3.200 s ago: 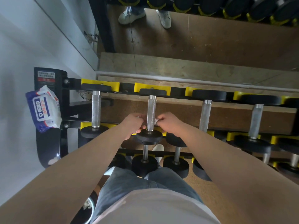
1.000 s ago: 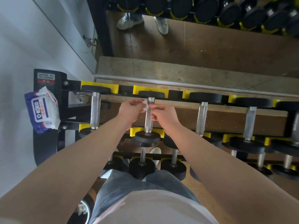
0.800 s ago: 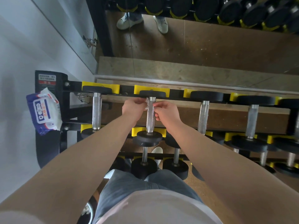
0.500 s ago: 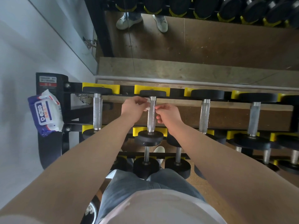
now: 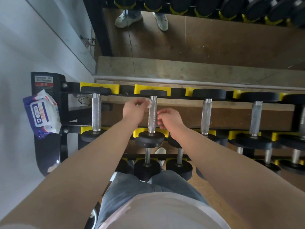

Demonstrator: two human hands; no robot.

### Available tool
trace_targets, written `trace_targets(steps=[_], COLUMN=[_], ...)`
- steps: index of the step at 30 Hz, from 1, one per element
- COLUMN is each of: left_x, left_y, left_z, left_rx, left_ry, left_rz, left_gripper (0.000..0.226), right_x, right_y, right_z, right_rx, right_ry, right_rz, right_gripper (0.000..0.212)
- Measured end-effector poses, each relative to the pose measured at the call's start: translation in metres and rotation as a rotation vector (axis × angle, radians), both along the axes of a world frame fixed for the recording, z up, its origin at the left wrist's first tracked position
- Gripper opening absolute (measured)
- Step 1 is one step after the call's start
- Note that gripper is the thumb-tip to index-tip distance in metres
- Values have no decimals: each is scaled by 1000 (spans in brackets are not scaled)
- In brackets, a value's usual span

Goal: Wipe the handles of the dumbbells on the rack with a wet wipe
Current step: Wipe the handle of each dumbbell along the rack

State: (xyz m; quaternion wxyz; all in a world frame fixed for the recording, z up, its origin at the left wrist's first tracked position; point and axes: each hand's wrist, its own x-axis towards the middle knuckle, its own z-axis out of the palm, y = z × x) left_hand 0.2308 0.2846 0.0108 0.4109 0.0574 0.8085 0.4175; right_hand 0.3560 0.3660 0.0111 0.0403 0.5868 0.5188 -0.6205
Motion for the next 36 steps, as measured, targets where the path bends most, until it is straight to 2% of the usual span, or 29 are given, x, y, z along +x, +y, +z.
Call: trace_targets(steps=[1,3,5,9,11,13,17,19,21,23,26,28,30,32,36], left_x=[-3,-3,0,8,10,9,-5,-10,-7,-1,1,-1,-3,-5,-10], left_y=[4,4,-10,-40,-43,-40,-8,9,14,1,-29,-38,-32,-21,-4], left_z=[0,1,2,9,7,7,-1,-6,-10,-9,-13,-16,-15,-19,-33], left_rx=[7,11,-32,-279,-298,-239,-7,32,-15,-114,-303,-381,-358,-266,-108], left_ry=[-67,-194,-234,-130,-94,-128,-371,-381,-260,-125,-83,-74,-94,-156,-190], left_rz=[83,84,-44,-496,-531,-446,154,253,146,-68,-479,-642,-589,-408,-145], left_gripper=[10,20,25,17,20,17,16,11,10,18,16,20,16,9,22], right_x=[0,1,2,4,6,7,8,9,11,12,14,15,15,15,17], right_y=[0,1,1,0,-2,-2,0,0,2,3,2,-1,-2,0,7], right_z=[1,3,4,5,4,3,4,4,3,2,-1,-3,-5,-5,-3], right_rx=[1,2,-12,-47,-58,-66,-84,-92,-94,-97,-110,-116,-120,-126,-132], right_ry=[4,10,14,-6,-16,-12,-6,-8,-7,-9,-29,-41,-44,-41,-20], right_rz=[2,8,8,15,21,19,23,45,71,86,98,108,108,106,121], right_gripper=[19,19,19,18,18,17,17,17,16,15,13,12,11,12,12])
